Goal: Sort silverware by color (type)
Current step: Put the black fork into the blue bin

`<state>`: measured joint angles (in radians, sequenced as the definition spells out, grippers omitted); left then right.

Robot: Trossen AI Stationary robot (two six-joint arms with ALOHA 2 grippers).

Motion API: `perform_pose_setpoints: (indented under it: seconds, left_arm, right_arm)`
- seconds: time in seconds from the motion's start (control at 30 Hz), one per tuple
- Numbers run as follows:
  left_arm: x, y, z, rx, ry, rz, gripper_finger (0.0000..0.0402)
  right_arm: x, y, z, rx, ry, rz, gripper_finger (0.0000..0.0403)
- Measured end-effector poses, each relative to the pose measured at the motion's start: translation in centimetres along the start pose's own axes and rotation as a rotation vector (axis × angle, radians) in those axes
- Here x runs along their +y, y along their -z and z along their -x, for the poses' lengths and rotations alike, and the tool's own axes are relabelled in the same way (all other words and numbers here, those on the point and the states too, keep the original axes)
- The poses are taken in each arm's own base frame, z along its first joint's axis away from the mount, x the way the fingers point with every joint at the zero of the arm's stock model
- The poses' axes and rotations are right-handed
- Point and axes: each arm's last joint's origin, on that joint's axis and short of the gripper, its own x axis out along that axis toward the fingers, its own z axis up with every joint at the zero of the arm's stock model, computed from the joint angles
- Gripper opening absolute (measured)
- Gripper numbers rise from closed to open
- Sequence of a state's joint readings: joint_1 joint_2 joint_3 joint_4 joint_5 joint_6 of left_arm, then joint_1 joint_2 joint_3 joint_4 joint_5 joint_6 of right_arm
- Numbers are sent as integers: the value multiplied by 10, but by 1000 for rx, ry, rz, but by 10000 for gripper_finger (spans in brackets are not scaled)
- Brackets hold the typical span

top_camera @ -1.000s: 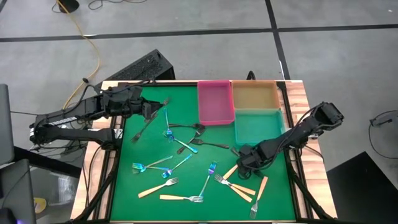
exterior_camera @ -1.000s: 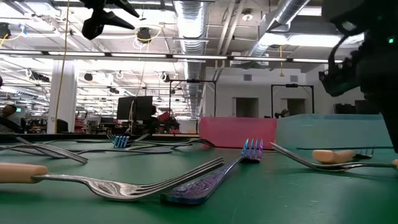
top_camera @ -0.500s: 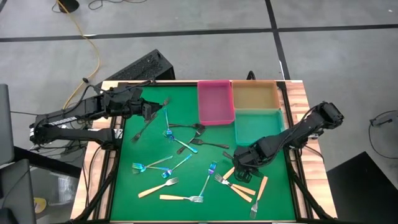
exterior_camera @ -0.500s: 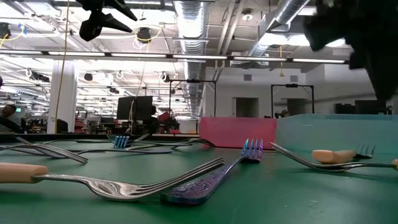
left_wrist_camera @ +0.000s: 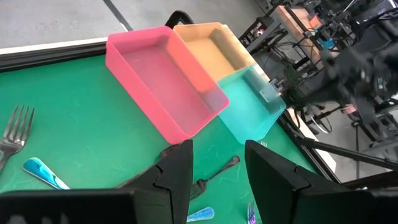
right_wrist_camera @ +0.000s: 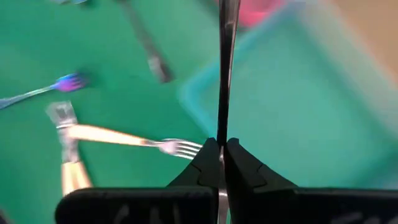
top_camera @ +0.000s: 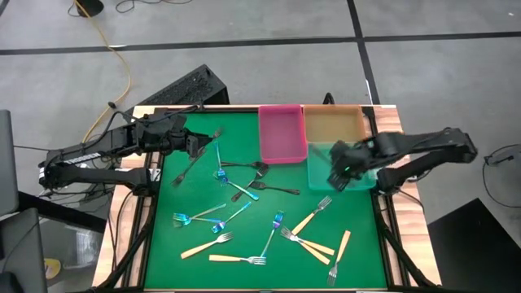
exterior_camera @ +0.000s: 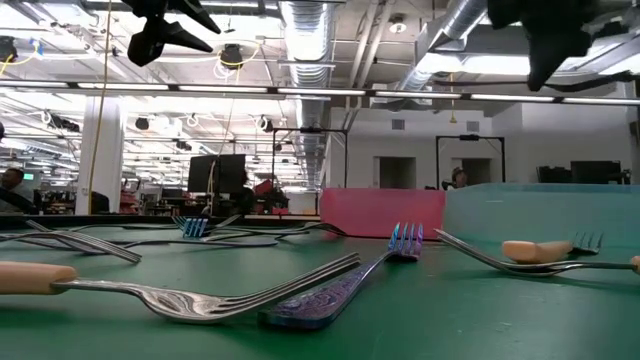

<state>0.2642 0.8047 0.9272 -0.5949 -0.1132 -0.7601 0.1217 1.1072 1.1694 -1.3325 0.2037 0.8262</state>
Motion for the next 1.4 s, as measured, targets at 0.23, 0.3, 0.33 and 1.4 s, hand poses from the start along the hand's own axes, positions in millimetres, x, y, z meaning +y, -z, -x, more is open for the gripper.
perform_pose_setpoints:
  seconds: [0.23, 0.3, 0.33, 1.4]
  left_arm:
    - [1, -1, 0, -19, -19, 1, 129]
    - [1, -1, 0, -22, -21, 2, 129]
    - [1, -1, 0, -22, -21, 3, 129]
    - [4, 1, 0, -33, -87, 2, 129]
  right_arm:
    - [-47, 18, 13, -20, 113, -29, 29]
    - [-52, 22, 6, -2, 132, 6, 29]
    - [-54, 24, 2, 10, 144, 24, 29]
    - [-70, 8, -91, 41, 129, 10, 29]
